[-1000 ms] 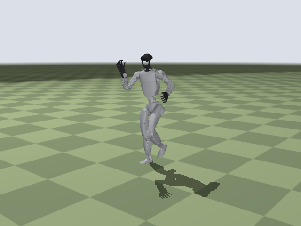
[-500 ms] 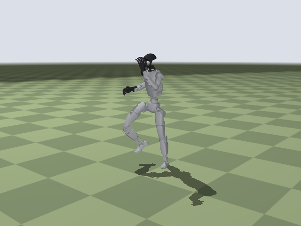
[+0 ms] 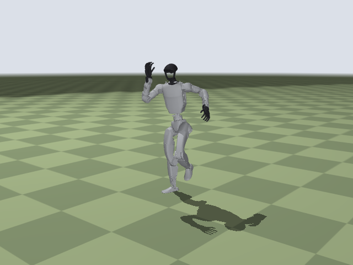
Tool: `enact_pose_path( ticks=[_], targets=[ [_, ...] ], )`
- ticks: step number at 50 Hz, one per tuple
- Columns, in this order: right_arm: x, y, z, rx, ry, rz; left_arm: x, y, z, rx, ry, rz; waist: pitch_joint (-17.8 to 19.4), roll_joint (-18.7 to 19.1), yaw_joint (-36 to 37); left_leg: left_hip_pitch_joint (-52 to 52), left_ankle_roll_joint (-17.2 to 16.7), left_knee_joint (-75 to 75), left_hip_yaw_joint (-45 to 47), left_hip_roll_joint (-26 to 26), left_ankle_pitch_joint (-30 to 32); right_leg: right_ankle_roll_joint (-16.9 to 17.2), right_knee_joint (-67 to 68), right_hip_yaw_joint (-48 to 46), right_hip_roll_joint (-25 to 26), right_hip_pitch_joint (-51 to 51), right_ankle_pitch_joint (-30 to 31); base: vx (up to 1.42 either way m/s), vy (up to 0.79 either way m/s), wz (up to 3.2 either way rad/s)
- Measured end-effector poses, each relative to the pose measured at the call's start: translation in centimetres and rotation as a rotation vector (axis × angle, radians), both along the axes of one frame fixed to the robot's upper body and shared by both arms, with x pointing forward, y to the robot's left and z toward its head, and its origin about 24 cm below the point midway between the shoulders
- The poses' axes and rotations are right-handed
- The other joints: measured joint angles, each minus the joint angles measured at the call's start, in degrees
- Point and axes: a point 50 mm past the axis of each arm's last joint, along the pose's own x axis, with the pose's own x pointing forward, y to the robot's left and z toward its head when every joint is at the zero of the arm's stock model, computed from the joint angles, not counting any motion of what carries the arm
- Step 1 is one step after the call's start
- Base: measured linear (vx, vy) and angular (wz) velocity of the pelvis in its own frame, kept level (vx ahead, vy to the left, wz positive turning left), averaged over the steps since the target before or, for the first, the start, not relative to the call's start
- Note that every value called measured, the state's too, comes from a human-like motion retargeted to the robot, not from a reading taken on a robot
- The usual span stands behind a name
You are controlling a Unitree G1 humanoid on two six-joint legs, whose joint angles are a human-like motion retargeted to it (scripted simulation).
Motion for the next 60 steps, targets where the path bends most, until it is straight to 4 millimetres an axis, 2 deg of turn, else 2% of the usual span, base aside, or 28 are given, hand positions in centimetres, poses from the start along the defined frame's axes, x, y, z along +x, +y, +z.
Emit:
enact_pose_path(
  ticks=[3,5,6,7,9,11,12,13,15,17,20,23,25,28,30,32,35,38,40,42,43,45,47,50,53,55,57,60],
  targets=[
    [1.3,-0.2,-1.3,0.045,0.083,0.092,2.0,-0.6,-1.0,-0.054,-0.084,0.068,-1.1,-0.1,-1.6,0.0,-0.9,-0.5,-2.1,-1.2,0.9,-0.6,0.6,-0.1,0.5,-0.1,-0.6,0.07,0.01,0.03],
    [3.3,-0.8,-3.3,0.088,0.218,0.096,4.3,-1.8,-1.7,-0.089,-0.160,0.079,-2.4,0.0,-3.9,1.3,-2.4,-4.8,-4.5,-4.4,2.2,-0.3,1.3,-0.7,0.9,-0.1,-1.2,0.09,0.06,0.19],
    [4.7,-1.2,-5.0,0.109,0.321,0.085,5.8,-2.7,-1.7,-0.109,-0.209,0.069,-3.1,0.0,-5.3,2.9,-3.3,-8.7,-5.7,-6.4,3.3,-0.1,1.7,-1.1,1.1,-0.1,-1.6,0.10,0.08,0.25],
    [6.2,-1.6,-6.9,0.129,0.436,0.070,7.4,-3.6,-1.6,-0.135,-0.262,0.057,-3.9,0.1,-6.7,4.7,-4.2,-13.3,-6.8,-8.2,4.4,0.0,2.3,-1.4,1.4,-0.1,-2.1,0.11,0.10,0.25],
    [9.1,-2.4,-12.2,0.143,0.725,0.012,11.2,-6.0,-0.6,-0.218,-0.396,0.015,-5.0,0.4,-9.3,11.1,-5.5,-26.7,-8.2,-11.1,7.1,0.1,3.8,-1.8,2.1,-0.1,-2.8,0.12,0.11,0.10],
    [10.8,-3.0,-18.8,0.080,1.039,-0.102,15.3,-8.8,2.0,-0.334,-0.568,-0.047,-5.6,1.3,-11.3,20.8,-5.9,-45.6,-7.8,-12.5,9.7,0.2,6.1,-1.5,3.3,-0.4,-3.0,0.13,0.15,-0.15],
    [10.8,-3.4,-22.1,0.016,1.182,-0.176,17.2,-10.3,3.9,-0.397,-0.667,-0.087,-5.7,2.1,-12.3,26.5,-5.8,-56.1,-6.9,-12.8,9.8,0.4,7.8,-1.4,4.1,-0.8,-3.0,0.11,0.20,-0.18],
    [10.3,-3.8,-25.0,-0.070,1.300,-0.257,18.9,-11.8,6.3,-0.456,-0.778,-0.133,-5.9,3.2,-13.5,32.2,-5.5,-66.5,-5.6,-13.1,8.0,0.7,9.9,-1.4,5.1,-1.7,-2.8,0.08,0.23,0.02],
    [7.8,-4.9,-29.8,-0.238,1.491,-0.375,21.2,-14.8,11.9,-0.537,-1.006,-0.244,-6.5,6.1,-17.4,41.2,-4.7,-83.6,-4.3,-13.5,2.7,1.5,16.9,-2.3,6.9,-5.1,-1.4,0.03,0.27,0.40],
    [4.1,-6.4,-33.1,-0.314,1.669,-0.392,21.6,-17.3,17.9,-0.539,-1.238,-0.365,-6.7,9.7,-22.8,46.6,-4.1,-94.9,-5.4,-12.5,2.7,2.9,30.2,-4.0,7.7,-11.8,3.5,0.00,0.25,0.73],
    [-1.3,-9.0,-35.6,-0.265,1.900,-0.400,19.0,-18.8,26.2,-0.474,-1.601,-0.533,-4.6,13.7,-31.4,51.7,-7.0,-104.6,-7.1,-9.7,6.5,5.0,55.5,-7.0,5.3,-24.3,9.1,0.01,0.19,0.58],
    [-4.9,-11.7,-36.5,-0.141,2.023,-0.516,15.3,-19.2,31.8,-0.369,-1.869,-0.692,-1.6,16.1,-38.1,53.3,-9.7,-107.5,-7.4,-7.2,7.9,2.1,75.1,-10.4,0.1,-33.6,0.3,-0.02,0.15,0.34],
    [-6.5,-13.4,-36.6,-0.059,2.061,-0.601,13.9,-19.5,33.9,-0.323,-1.953,-0.760,-0.5,17.2,-41.4,52.3,-9.0,-107.0,-8.7,-6.3,8.2,0.9,84.0,-10.2,-1.9,-38.2,-4.2,-0.03,0.10,0.45],
    [-6.6,-14.7,-36.2,0.003,2.042,-0.681,14.2,-20.0,34.7,-0.380,-1.929,-0.794,-0.9,18.5,-43.0,50.2,-7.4,-105.3,-10.2,-5.6,8.0,1.1,89.9,-7.9,-1.3,-42.5,-3.6,-0.01,0.03,0.20],
    [-5.3,-14.8,-35.7,0.014,1.990,-0.686,15.4,-20.2,33.9,-0.457,-1.854,-0.788,-1.9,19.2,-42.3,49.7,-7.2,-105.2,-10.1,-5.7,7.9,0.9,90.6,-7.0,-0.8,-43.3,-2.3,0.00,0.00,0.00],
    [-3.4,-14.1,-35.2,0.016,1.925,-0.637,17.2,-20.0,31.7,-0.520,-1.732,-0.752,-3.1,19.1,-40.8,49.5,-7.4,-104.9,-9.8,-6.3,7.4,1.0,88.1,-6.3,0.2,-41.9,-1.5,0.06,-0.04,-0.09],
    [0.1,-12.3,-34.4,0.014,1.834,-0.513,20.4,-19.4,25.6,-0.552,-1.448,-0.641,-4.8,18.0,-37.9,49.1,-7.3,-103.1,-9.6,-7.8,6.0,1.4,78.2,-5.4,2.5,-36.3,0.3,0.08,-0.09,-0.05],
    [4.8,-9.8,-32.5,-0.037,1.706,-0.406,22.2,-17.5,15.8,-0.589,-1.052,-0.486,-6.2,14.8,-33.9,48.5,-7.1,-99.8,-9.0,-10.6,4.8,1.3,56.8,-5.8,4.3,-25.5,4.2,0.10,-0.17,-0.12],
    [7.8,-7.9,-29.6,-0.086,1.566,-0.364,20.8,-15.3,8.9,-0.638,-0.805,-0.364,-7.6,11.1,-30.7,45.5,-6.7,-92.9,-8.4,-13.0,3.2,0.6,40.6,-6.8,3.7,-17.2,3.0,0.09,-0.25,-0.25],
    [10.5,-5.6,-24.6,-0.105,1.342,-0.315,18.2,-13.2,4.1,-0.625,-0.615,-0.273,-8.6,7.0,-24.6,40.9,-3.4,-86.6,-6.9,-15.7,4.5,-0.8,23.1,-6.8,3.6,-10.2,-3.6,-0.06,-0.31,-0.70],
    [11.5,-4.3,-21.7,-0.102,1.222,-0.276,16.4,-11.9,2.4,-0.597,-0.531,-0.249,-8.7,4.6,-21.8,36.3,-1.8,-78.2,-6.2,-16.0,5.6,-1.4,16.7,-6.7,2.9,-7.4,-5.6,-0.08,-0.29,-0.65],
    [11.9,-2.1,-15.8,-0.100,0.973,-0.195,12.6,-9.2,0.1,-0.528,-0.375,-0.212,-8.1,1.9,-16.0,25.7,-0.6,-58.7,-4.9,-13.9,10.6,-2.3,8.1,-6.4,2.2,-3.8,-6.0,-0.06,-0.23,-0.53],
    [10.8,-0.6,-10.5,-0.128,0.747,-0.163,9.1,-6.8,-1.0,-0.479,-0.244,-0.166,-5.9,1.7,-10.4,17.9,-0.3,-42.8,-3.1,-9.5,12.1,-1.4,4.2,-5.9,1.9,-1.3,-3.6,-0.03,-0.15,-0.46],
    [8.5,1.2,-4.5,-0.177,0.479,-0.174,4.6,-3.9,-1.6,-0.445,-0.105,-0.086,-1.9,1.5,-5.1,11.4,2.1,-24.7,1.8,-2.3,5.9,0.5,1.4,-5.6,0.8,1.6,-0.7,-0.03,-0.13,-0.28],
    [6.4,3.0,-0.8,-0.172,0.305,-0.126,0.9,-1.8,-1.7,-0.450,-0.066,0.057,-0.4,0.2,-2.5,6.7,2.1,-11.9,3.5,3.1,4.1,-0.6,0.7,-4.2,0.6,1.7,-0.2,-0.01,-0.13,-0.41],
    [5.2,4.2,0.7,-0.154,0.225,-0.055,-0.6,-0.9,-1.7,-0.459,-0.073,0.153,-0.4,-0.9,-1.6,4.1,1.0,-6.7,2.5,4.1,3.6,-1.6,0.9,-2.7,0.4,0.8,-0.6,0.01,-0.07,-0.50],
    [4.3,5.0,1.3,-0.138,0.176,0.015,-0.7,-0.9,-2.2,-0.458,-0.095,0.205,-0.8,-1.4,-2.0,2.9,0.1,-5.2,0.8,2.7,3.7,-1.9,1.2,-2.0,0.3,0.4,-1.0,0.01,-0.01,-0.17],
    [3.9,5.3,0.6,-0.121,0.168,0.087,1.9,-2.3,-3.1,-0.430,-0.155,0.205,-1.9,-1.3,-4.0,3.6,-1.2,-8.3,-2.4,-1.4,5.0,-1.6,1.4,-2.4,0.6,0.3,-1.4,0.01,0.01,0.06]
  ],
)
